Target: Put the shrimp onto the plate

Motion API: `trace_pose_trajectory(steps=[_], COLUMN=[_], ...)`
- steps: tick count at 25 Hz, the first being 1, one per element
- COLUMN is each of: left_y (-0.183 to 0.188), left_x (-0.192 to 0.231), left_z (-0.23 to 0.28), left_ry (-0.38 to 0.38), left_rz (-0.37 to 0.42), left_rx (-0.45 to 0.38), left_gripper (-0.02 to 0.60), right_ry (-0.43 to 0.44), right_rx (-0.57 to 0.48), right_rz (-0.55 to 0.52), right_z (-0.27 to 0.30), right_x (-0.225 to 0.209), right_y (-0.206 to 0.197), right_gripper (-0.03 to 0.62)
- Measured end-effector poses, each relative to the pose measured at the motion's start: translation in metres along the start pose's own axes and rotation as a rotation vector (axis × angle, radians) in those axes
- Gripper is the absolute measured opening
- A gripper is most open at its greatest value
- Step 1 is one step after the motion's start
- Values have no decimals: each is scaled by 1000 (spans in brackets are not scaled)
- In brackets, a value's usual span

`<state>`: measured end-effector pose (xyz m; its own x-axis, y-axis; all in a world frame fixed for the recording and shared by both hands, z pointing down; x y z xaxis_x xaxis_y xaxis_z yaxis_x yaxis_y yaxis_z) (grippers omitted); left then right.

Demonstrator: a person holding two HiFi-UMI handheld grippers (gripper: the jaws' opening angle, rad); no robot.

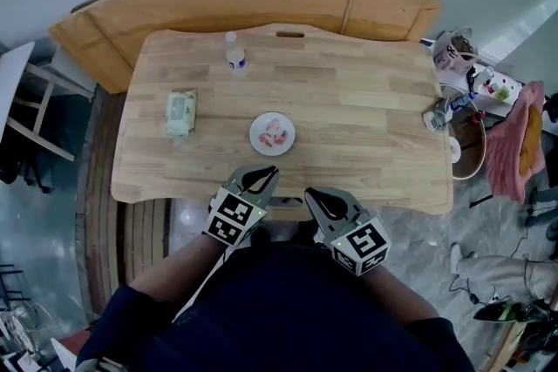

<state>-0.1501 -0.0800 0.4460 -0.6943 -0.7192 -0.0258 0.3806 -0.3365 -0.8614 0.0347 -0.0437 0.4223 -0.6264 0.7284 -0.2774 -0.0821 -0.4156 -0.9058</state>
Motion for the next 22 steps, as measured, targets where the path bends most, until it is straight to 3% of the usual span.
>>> trace_pose_trajectory(steps=[9, 14, 22], left_y=[27, 23, 21], left_x=[-35, -48, -59], left_z=[-43, -56, -60], left_ry=[-41, -48, -62], left_rz=[11, -5, 24], left_rx=[-113, -192, -198], left_gripper=[7, 6, 6], right_ry=[28, 33, 47], right_rx=[1, 4, 5], right_rz=[-32, -63, -86], right_z=[3, 5, 3], right_x=[17, 23, 30], right_y=[3, 3, 0], right_gripper=[9, 9, 9])
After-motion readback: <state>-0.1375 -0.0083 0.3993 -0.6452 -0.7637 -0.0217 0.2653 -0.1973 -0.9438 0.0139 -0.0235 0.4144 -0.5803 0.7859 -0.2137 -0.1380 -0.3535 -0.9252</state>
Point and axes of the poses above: the fingertips, and each gripper's own axes: z forward along the fingers, x to its left, y out of its top, the point moved 9 cm from there along -z, backward along the fingers, and after that the axes turned 5 degrees about z, right-handed, at the moved point
